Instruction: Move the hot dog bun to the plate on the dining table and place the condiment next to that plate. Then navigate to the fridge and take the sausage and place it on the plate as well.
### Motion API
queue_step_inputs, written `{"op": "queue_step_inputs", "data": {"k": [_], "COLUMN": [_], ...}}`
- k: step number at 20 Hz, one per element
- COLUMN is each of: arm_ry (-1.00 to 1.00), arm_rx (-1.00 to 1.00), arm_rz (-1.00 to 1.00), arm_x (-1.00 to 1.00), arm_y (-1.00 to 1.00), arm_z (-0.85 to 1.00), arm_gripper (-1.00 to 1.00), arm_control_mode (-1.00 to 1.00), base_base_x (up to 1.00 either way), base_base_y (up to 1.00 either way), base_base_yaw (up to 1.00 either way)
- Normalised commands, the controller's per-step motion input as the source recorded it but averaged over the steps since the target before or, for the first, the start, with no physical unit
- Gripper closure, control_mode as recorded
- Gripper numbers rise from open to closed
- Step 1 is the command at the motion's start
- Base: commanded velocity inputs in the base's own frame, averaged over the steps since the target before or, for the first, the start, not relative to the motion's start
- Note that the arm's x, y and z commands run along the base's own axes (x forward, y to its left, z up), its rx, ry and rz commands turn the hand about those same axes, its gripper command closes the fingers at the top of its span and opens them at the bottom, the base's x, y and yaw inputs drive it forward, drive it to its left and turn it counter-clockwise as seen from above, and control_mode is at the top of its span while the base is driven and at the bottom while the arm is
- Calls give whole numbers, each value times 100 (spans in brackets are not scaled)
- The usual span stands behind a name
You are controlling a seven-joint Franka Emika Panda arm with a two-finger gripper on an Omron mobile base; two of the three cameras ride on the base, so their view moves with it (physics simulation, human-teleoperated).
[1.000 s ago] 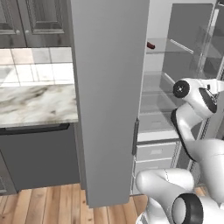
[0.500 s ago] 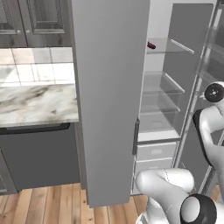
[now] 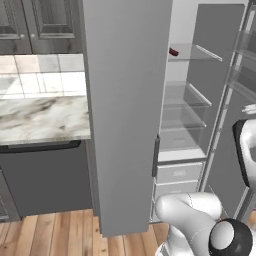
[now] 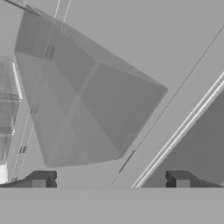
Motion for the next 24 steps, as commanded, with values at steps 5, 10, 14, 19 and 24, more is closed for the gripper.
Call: {"op": "queue_step_inputs", "data": {"k": [5, 10, 14, 19, 24], "arm_ry": [0, 0, 0, 0, 0], "arm_rx": [4, 1, 5, 16, 27], "arm_rz": [0, 0, 0, 1, 14], "arm_x": [-35, -14, -8, -22, -58], "arm_y": [80, 100, 100, 96, 46], "arm_z": [0, 0, 0, -6, -2], "arm_gripper": [-100, -100, -100, -100, -100], "arm_control_mode": [-100, -100, -100, -100, -100], "base_base_x": [0, 0, 0, 0, 0], "base_base_y": [0, 0, 0, 0, 0], "base_base_yaw": [0, 0, 0, 0, 0]}}
